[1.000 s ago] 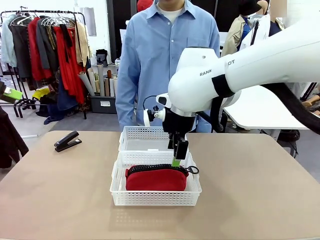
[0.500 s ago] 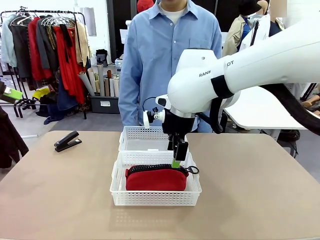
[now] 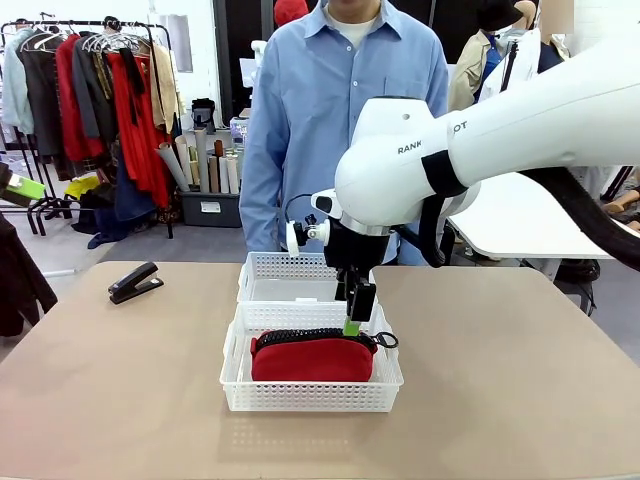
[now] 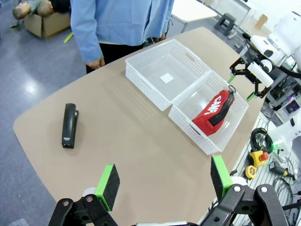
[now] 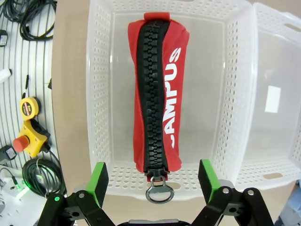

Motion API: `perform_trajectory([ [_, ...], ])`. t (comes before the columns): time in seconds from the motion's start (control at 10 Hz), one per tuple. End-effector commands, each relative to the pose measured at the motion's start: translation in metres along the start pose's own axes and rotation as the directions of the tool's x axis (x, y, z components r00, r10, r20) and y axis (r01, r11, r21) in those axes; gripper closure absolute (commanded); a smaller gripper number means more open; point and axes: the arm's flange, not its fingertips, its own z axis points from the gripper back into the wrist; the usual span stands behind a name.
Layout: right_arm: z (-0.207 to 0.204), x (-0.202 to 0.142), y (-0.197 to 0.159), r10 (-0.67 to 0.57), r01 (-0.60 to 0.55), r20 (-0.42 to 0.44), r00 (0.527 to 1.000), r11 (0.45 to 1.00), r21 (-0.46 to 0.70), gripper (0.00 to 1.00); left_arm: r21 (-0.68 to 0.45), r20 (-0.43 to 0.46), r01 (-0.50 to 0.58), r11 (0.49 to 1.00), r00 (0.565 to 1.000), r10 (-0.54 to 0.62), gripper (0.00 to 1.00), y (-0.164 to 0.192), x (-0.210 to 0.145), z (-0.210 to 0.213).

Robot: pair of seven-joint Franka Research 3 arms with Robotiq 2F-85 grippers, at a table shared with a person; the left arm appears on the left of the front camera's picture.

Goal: Distribute items into two baskets.
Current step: Pick up the Stapler that the person points to.

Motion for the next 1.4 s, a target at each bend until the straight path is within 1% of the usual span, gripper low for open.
perform_trajectory([
  [0.0, 0.001, 0.002, -0.002, 0.001, -0.001, -0.002, 1.0, 1.0, -0.018, 0.0, -0.011, 0.022, -0.003, 1.0, 1.0, 0.003, 0.0, -0.001, 0.001, 0.0],
  [0.4, 0.001, 0.002, -0.002, 0.001, -0.001, -0.002, 1.0, 1.0, -0.018, 0.0, -0.011, 0.022, -0.003, 1.0, 1.0, 0.003, 0.0, -0.001, 0.001, 0.0],
  [0.5, 0.0, 0.0, 0.0, 0.0, 0.0, 0.0, 1.0, 1.0, 0.0, 0.0, -0.011, 0.022, -0.003, 1.0, 1.0, 0.003, 0.0, -0.001, 0.001, 0.0],
  [0.6, 0.014, -0.022, -0.004, -0.108, 0.107, -0.03, 0.994, 0.994, -0.022, 0.0, -0.011, 0.022, -0.003, 1.0, 1.0, 0.003, 0.0, -0.001, 0.001, 0.0],
  [0.7, 0.032, -0.05, -0.001, -0.198, 0.197, -0.007, 0.98, 0.98, -0.011, 0.0, -0.011, 0.022, -0.003, 1.0, 1.0, 0.003, 0.0, -0.001, 0.001, 0.0],
  [0.8, 0.05, -0.078, 0.008, -0.285, 0.286, 0.034, 0.958, 0.958, -0.002, 0.0, -0.011, 0.022, -0.003, 1.0, 1.0, 0.003, 0.0, -0.001, 0.001, 0.0],
  [0.9, 0.067, -0.109, 0.014, -0.354, 0.352, 0.074, 0.932, 0.935, 0.042, 0.0, -0.011, 0.022, -0.003, 1.0, 1.0, 0.003, 0.0, -0.001, 0.001, 0.0],
  [1.0, 0.09, -0.144, 0.014, -0.429, 0.422, 0.126, 0.894, 0.903, 0.081, 0.0, -0.011, 0.022, -0.003, 1.0, 1.0, 0.003, 0.0, -0.001, 0.001, 0.0],
  [1.1, 0.109, -0.172, 0.019, -0.495, 0.476, 0.119, 0.861, 0.865, 0.158, 0.0, -0.011, 0.022, -0.003, 1.0, 1.0, 0.003, 0.0, -0.001, 0.001, 0.0],
  [1.2, 0.126, -0.203, 0.024, -0.587, 0.558, 0.163, 0.793, 0.808, 0.189, 0.0, -0.011, 0.022, -0.003, 1.0, 1.0, 0.003, 0.0, -0.001, 0.001, 0.0],
  [1.3, 0.143, -0.236, 0.031, -0.654, 0.612, 0.251, 0.714, 0.756, 0.23, 0.0, -0.011, 0.022, -0.003, 1.0, 1.0, 0.003, 0.0, -0.001, 0.001, 0.0],
])
